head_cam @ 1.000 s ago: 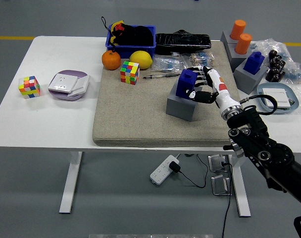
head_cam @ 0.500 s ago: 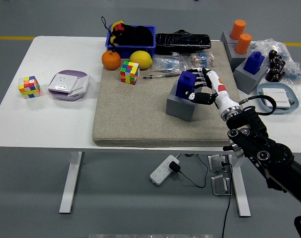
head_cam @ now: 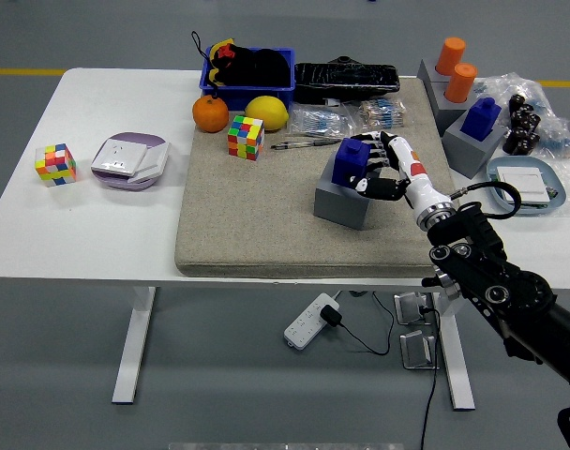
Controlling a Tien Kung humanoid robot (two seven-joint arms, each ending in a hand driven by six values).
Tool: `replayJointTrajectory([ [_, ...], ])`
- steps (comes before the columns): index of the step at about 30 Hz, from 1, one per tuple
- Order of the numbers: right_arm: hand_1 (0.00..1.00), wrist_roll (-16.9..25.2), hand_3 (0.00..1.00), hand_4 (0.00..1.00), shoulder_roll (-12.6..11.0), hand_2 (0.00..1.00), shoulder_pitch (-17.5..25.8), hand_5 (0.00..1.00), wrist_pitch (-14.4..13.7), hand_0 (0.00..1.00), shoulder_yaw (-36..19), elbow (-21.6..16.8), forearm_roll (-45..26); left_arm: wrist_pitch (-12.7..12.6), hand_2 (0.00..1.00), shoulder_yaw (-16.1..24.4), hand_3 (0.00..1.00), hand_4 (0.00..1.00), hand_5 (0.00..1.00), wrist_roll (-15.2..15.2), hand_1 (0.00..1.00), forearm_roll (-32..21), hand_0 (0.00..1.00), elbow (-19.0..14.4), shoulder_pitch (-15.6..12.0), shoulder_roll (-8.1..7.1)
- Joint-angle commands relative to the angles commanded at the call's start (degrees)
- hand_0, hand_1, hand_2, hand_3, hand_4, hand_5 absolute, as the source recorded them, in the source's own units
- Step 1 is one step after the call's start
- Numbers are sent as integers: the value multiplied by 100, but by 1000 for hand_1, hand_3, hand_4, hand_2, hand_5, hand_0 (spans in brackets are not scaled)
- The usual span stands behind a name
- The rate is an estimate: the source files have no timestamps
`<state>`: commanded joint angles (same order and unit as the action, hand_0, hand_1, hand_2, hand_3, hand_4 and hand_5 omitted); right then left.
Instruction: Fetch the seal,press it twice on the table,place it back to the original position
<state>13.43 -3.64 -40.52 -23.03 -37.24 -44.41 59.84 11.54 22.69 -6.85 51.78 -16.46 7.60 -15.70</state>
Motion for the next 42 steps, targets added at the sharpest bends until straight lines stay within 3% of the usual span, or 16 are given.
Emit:
replayJointTrajectory([
  [2,506,4,549,700,0,522,-6,2,0,640,6,8,-10,1,757,-4,813,727,364,-1,791,-2,824,0,3,0],
  [3,671,5,615,752,1,644,-9,2,-1,755,11,18,-22,3,755,-3,813,727,366,1,791,-2,824,-2,3,-3],
  [9,671,5,615,752,-4,644,-24,2,6,755,34,39,-72,7,755,-9,813,727,366,3,791,-6,824,-1,9,-9],
  [10,777,19,754,811,1,749,-26,2,-1,792,38,46,-90,8,755,-12,813,727,366,2,791,-8,824,0,9,-8],
  [15,777,44,754,811,14,749,-36,2,1,792,37,65,-105,13,755,-13,813,727,366,1,791,-11,824,-2,7,-4],
  [16,875,46,858,917,14,848,-37,2,4,845,37,65,-106,14,755,-13,813,727,366,2,789,-10,824,-2,7,-4],
  [27,918,85,920,973,14,907,-39,2,55,888,24,65,-63,18,755,-17,813,728,366,1,791,-23,824,1,-3,4],
  [28,959,84,985,998,12,949,-39,104,54,967,21,57,-50,19,755,-12,813,727,366,0,791,-21,824,1,-2,5],
  [33,959,58,985,998,-14,949,-21,104,51,967,-78,-43,73,20,755,-8,813,727,366,2,791,-22,824,1,-6,6],
  [34,991,44,998,998,-24,982,-17,283,60,998,-95,-63,94,20,756,-8,814,728,367,1,792,-23,825,2,-9,5],
  [39,991,-53,998,998,-112,982,18,283,130,998,-189,-170,192,21,756,10,814,728,367,3,792,-20,825,0,-20,3],
  [40,998,-73,998,998,-142,998,31,360,129,998,-213,-198,218,21,755,19,813,728,366,5,791,-18,825,-2,-23,2],
  [42,998,-130,998,998,-209,998,65,360,142,998,-281,-264,276,20,755,25,813,728,366,5,791,-19,825,-1,-28,-1],
])
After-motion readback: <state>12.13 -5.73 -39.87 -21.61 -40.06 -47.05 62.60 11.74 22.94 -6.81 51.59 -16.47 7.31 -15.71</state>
